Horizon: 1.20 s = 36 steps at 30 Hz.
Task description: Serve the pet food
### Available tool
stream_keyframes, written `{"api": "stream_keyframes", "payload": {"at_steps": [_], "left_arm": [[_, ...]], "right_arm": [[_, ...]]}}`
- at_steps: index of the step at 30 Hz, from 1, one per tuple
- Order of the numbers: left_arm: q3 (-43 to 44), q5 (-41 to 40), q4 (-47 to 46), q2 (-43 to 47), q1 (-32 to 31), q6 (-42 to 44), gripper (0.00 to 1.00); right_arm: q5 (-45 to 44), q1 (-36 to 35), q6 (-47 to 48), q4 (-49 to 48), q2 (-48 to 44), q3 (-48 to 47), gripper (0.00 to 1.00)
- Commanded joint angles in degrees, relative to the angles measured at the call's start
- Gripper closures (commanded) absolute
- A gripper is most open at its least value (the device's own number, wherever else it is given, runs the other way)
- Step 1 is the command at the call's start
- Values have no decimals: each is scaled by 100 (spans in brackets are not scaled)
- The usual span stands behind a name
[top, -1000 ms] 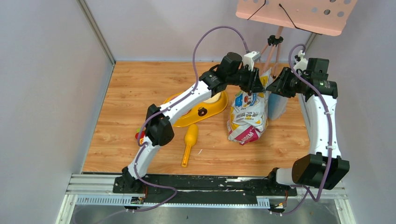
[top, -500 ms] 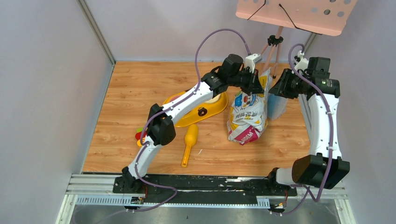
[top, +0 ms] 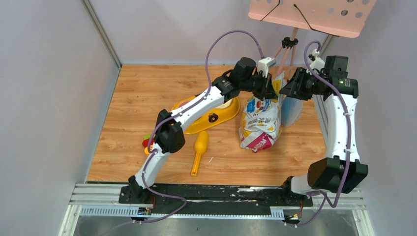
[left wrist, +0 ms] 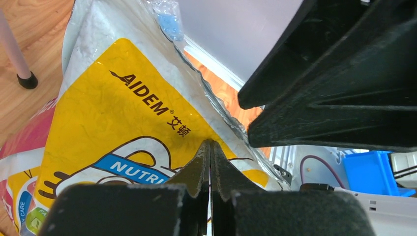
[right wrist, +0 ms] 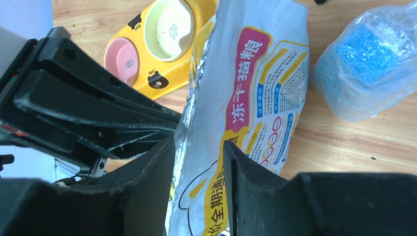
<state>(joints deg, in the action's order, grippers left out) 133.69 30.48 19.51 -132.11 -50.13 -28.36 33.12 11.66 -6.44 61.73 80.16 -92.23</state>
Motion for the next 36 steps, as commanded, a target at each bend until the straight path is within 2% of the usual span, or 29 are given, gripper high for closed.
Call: {"api": "stream_keyframes", "payload": {"at_steps": [1, 9, 19, 36], "left_arm": [[122, -65, 33, 207, -13, 191, 100], [122, -81, 82, 236, 0, 224, 100], [96, -103, 115, 302, -4, 254, 100], [78, -126, 188, 362, -4, 319, 98]], "right_arm": [[97, -15, -170, -96, 195, -157, 58], [-63, -15, -85, -42, 36, -23, 60], [-803, -15, 274, 303, -114, -108, 60], [-715, -135, 278, 429, 226, -398, 63]]}}
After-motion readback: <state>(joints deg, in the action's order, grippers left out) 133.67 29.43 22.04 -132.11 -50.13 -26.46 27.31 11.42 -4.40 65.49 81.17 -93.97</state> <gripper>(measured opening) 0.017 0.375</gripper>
